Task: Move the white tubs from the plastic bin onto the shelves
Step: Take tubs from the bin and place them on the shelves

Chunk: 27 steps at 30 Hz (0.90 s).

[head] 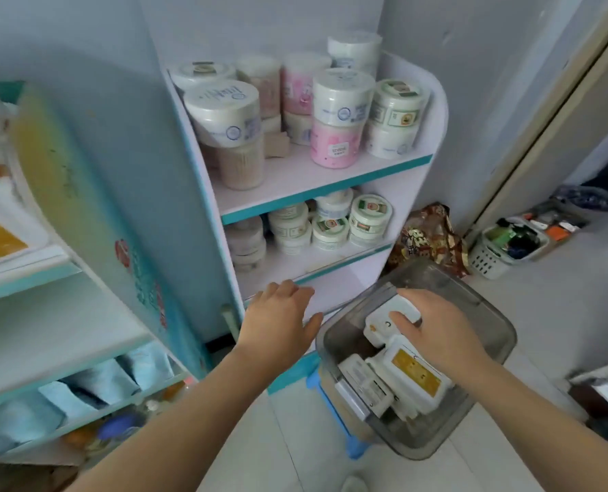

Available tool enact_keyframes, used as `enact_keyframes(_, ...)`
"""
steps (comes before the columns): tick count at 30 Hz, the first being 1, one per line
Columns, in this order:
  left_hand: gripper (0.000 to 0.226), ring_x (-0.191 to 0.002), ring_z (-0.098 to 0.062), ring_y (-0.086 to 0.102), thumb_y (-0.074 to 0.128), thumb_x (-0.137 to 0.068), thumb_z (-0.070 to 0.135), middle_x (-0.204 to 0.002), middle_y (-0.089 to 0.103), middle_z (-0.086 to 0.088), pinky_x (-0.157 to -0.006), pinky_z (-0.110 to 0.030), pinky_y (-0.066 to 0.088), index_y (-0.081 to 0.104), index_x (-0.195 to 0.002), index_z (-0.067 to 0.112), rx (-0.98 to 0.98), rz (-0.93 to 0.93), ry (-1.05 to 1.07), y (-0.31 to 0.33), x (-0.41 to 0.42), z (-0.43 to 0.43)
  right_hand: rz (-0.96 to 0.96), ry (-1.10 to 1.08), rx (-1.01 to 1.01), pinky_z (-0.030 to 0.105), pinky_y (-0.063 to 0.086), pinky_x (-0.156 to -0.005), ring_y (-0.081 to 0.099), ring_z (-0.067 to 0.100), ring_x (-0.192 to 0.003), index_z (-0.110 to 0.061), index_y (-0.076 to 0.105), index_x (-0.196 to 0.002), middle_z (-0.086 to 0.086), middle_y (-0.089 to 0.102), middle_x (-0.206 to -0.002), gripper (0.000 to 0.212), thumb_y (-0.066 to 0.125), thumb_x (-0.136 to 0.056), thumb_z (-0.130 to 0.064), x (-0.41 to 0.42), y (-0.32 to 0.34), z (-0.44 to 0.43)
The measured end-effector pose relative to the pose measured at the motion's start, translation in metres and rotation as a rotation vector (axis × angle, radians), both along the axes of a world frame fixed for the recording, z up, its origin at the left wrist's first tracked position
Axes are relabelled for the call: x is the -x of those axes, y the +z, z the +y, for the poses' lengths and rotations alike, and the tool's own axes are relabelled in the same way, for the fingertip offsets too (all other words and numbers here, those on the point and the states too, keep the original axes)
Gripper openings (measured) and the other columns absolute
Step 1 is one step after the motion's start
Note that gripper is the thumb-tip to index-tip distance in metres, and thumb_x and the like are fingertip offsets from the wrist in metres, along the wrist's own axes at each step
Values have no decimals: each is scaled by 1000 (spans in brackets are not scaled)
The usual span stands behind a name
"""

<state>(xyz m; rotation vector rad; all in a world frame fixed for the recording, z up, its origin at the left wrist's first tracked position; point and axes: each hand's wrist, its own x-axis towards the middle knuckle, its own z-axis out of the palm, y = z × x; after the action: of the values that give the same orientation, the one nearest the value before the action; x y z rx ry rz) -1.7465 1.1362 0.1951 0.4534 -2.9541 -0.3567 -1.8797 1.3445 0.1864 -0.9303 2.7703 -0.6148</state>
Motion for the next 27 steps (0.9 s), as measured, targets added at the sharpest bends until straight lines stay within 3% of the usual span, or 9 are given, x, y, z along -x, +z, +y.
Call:
enact_keyframes(3,44,-114,-21,49,42,-96,47,-126,54,1,-93,-33,42,49,-133,26,-41,-101,-50,-33,46,39,-112,-111,-77,33,47,-91,55,19,-112,-16,54,-130,3,60,-124,45,55,-91,-39,31,-36,48)
enact_keyframes(7,36,-111,-20,51,43,-95,42,-124,54,1,-87,-33,44,49,-128,27,-108,-270,-89,-80,98,78,-251,-192,-178,31,49,-81,58,17,-96,-17,55,-123,3,62,-112,40,53,-91,-40,64,-86,90)
enact_keyframes(11,30,-101,-16,56,46,-93,45,-116,58,2,-75,-28,43,55,-115,25,-180,-402,-68,-128,136,105,-377,-237,-228,30,45,-71,58,19,-92,-17,57,-110,0,60,-99,30,54,-90,-40,85,-138,117)
enact_keyframes(15,43,-116,-21,52,47,-94,42,-128,55,-1,-92,-36,47,49,-131,20,-248,-528,-80,-177,164,118,-485,-310,-223,25,35,-57,55,17,-83,-24,49,-94,1,57,-93,16,56,-89,-37,100,-181,126)
enact_keyframes(20,55,-119,-24,50,50,-92,48,-132,52,-4,-96,-41,45,39,-139,20,-298,-657,-95,-243,201,125,-618,-465,-217,31,46,-79,57,25,-103,-14,47,-125,9,58,-117,44,60,-88,-35,118,-233,127)
enact_keyframes(27,71,-118,-27,51,54,-93,42,-133,48,-11,-96,-43,45,16,-151,29,-486,-700,-176,-306,246,140,-688,-527,-277,37,49,-86,56,25,-105,-22,35,-139,9,50,-123,60,59,-87,-40,136,-283,112)
